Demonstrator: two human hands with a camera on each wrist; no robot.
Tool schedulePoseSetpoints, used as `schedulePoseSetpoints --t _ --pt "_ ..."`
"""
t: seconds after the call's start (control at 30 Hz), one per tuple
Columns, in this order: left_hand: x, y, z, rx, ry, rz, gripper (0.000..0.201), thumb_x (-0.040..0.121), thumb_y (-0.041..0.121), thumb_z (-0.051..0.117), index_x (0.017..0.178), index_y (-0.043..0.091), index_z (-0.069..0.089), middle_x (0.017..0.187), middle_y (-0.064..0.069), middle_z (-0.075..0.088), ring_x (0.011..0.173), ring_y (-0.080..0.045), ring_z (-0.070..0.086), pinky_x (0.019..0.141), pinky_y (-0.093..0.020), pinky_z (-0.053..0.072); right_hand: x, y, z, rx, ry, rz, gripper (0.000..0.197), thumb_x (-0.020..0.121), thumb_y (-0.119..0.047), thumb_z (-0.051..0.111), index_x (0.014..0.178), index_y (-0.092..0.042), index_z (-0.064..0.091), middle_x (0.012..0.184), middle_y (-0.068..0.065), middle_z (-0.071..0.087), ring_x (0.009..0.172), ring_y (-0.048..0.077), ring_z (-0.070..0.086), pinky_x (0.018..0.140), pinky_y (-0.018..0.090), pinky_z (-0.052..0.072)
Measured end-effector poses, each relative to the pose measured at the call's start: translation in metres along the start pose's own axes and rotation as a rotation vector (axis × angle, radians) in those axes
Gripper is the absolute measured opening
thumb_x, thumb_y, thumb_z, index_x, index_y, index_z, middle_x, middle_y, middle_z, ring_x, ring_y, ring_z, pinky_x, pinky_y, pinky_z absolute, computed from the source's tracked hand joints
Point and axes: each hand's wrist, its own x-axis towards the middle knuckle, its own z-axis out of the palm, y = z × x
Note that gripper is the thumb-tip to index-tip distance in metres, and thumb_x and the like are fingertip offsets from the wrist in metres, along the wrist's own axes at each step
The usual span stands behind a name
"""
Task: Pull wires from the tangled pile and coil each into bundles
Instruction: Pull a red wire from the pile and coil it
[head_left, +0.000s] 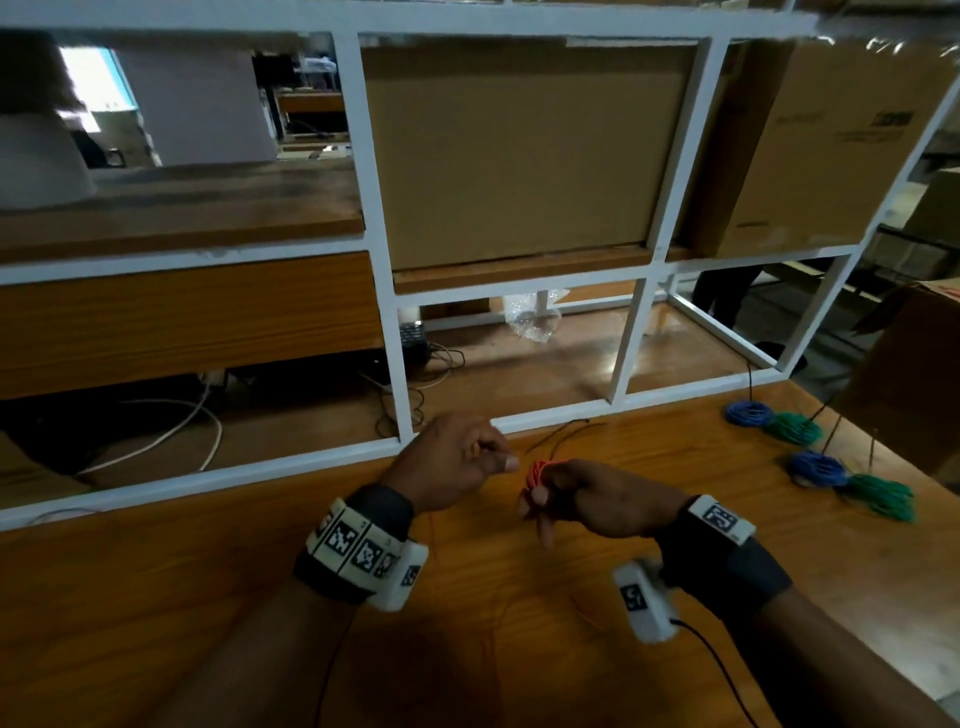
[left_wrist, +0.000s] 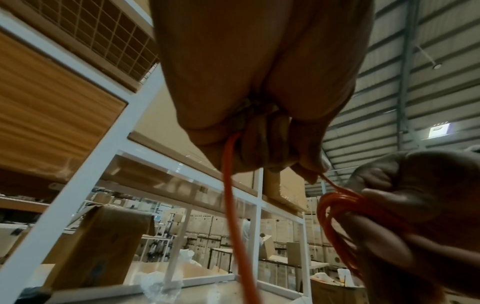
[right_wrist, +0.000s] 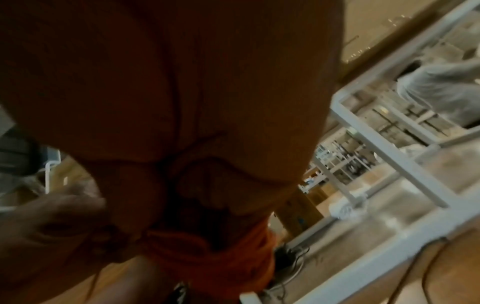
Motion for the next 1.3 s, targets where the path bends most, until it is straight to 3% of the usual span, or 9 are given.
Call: schedulePoseSetpoints --t 0.13,0.3,0.43,0.5,0.6,0.7,1.0,1.17,1.3 --pt "0.008 0.017 0.000 -0.042 -0.004 0.114 0.006 0.087 0.030 0.076 0.088 0.025 0.078 0.089 0.015 0.067 0.087 -0.002 0.061 0.074 -0.020 0.049 -0.011 0.000 0.005 0.226 -0.125 -0.151 0.042 0.111 -0.032 0.041 0.118 0.002 0.064 0.104 0.021 0.074 0.116 0.032 0.067 0.102 0.047 0.050" --pt "0.015 0.023 0.006 -0.359 0.048 0.123 0.003 0.080 0.010 0.081 0.081 0.012 0.079 0.082 0.005 0.074 0.081 -0.022 0.069 0.073 -0.042 0.056 -0.019 0.003 0.008 0.692 -0.284 -0.289 0.030 0.107 -0.018 0.046 0.119 0.006 0.058 0.089 0.016 0.074 0.116 0.036 0.067 0.103 0.046 0.050" --pt "0.017 0.025 0.021 -0.559 0.043 0.088 0.008 0.090 0.006 0.069 0.093 0.003 0.076 0.076 0.005 0.072 0.065 -0.009 0.063 0.058 -0.023 0.049 -0.019 -0.003 0.006 1.062 -0.365 -0.397 0.026 0.102 -0.015 0.060 0.117 0.007 0.059 0.089 0.022 0.071 0.111 0.036 0.070 0.094 0.041 0.056" --pt "0.017 0.019 0.033 -0.627 0.020 0.000 0.014 0.096 0.007 0.062 0.098 0.008 0.076 0.077 -0.005 0.071 0.064 -0.022 0.057 0.056 -0.029 0.044 -0.014 -0.003 0.007 1.228 -0.368 -0.452 0.025 0.101 -0.009 0.061 0.119 0.009 0.059 0.099 0.028 0.069 0.114 0.041 0.068 0.095 0.044 0.057" --pt "0.012 0.016 0.054 -0.678 0.057 -0.120 0.028 0.094 -0.009 0.054 0.092 0.012 0.072 0.068 -0.005 0.063 0.057 -0.022 0.052 0.051 -0.028 0.038 -0.003 -0.005 0.005 1.317 -0.161 -0.568 0.024 0.101 -0.014 0.060 0.121 -0.001 0.065 0.115 0.018 0.072 0.122 0.033 0.066 0.106 0.037 0.053" --pt "-0.002 0.025 0.071 -0.727 -0.062 -0.277 0.022 0.103 0.009 0.050 0.092 0.016 0.068 0.063 -0.004 0.054 0.043 -0.009 0.040 0.041 -0.020 0.029 0.004 -0.015 -0.001 1.429 0.229 -0.595 0.030 0.105 -0.015 0.044 0.112 -0.002 0.071 0.127 0.020 0.070 0.124 0.029 0.066 0.109 0.035 0.048" --pt "-0.018 0.011 0.074 -0.378 -0.056 -0.276 0.022 0.102 0.022 0.055 0.100 0.012 0.075 0.065 0.012 0.068 0.062 -0.002 0.062 0.062 -0.015 0.045 0.026 0.025 -0.009 0.018 0.915 -0.382 0.022 0.110 -0.023 0.046 0.110 -0.011 0.065 0.111 0.000 0.074 0.112 0.012 0.069 0.100 0.043 0.054" --pt "-0.017 -0.005 0.047 -0.036 0.066 -0.181 0.017 0.094 0.035 0.065 0.090 0.022 0.075 0.072 0.011 0.072 0.070 -0.001 0.066 0.077 -0.028 0.053 0.017 0.031 -0.010 -0.399 0.433 -0.123 0.020 0.101 -0.004 0.053 0.105 -0.018 0.066 0.108 -0.007 0.068 0.102 0.004 0.066 0.094 0.041 0.058" --pt "-0.010 -0.006 0.027 0.146 0.075 -0.010 0.018 0.095 0.039 0.062 0.088 0.026 0.074 0.079 0.015 0.069 0.075 0.000 0.062 0.074 -0.033 0.055 0.013 0.034 -0.003 -0.340 0.233 -0.082 0.022 0.107 -0.022 0.048 0.110 -0.017 0.070 0.114 -0.003 0.071 0.108 0.014 0.066 0.099 0.048 0.053"
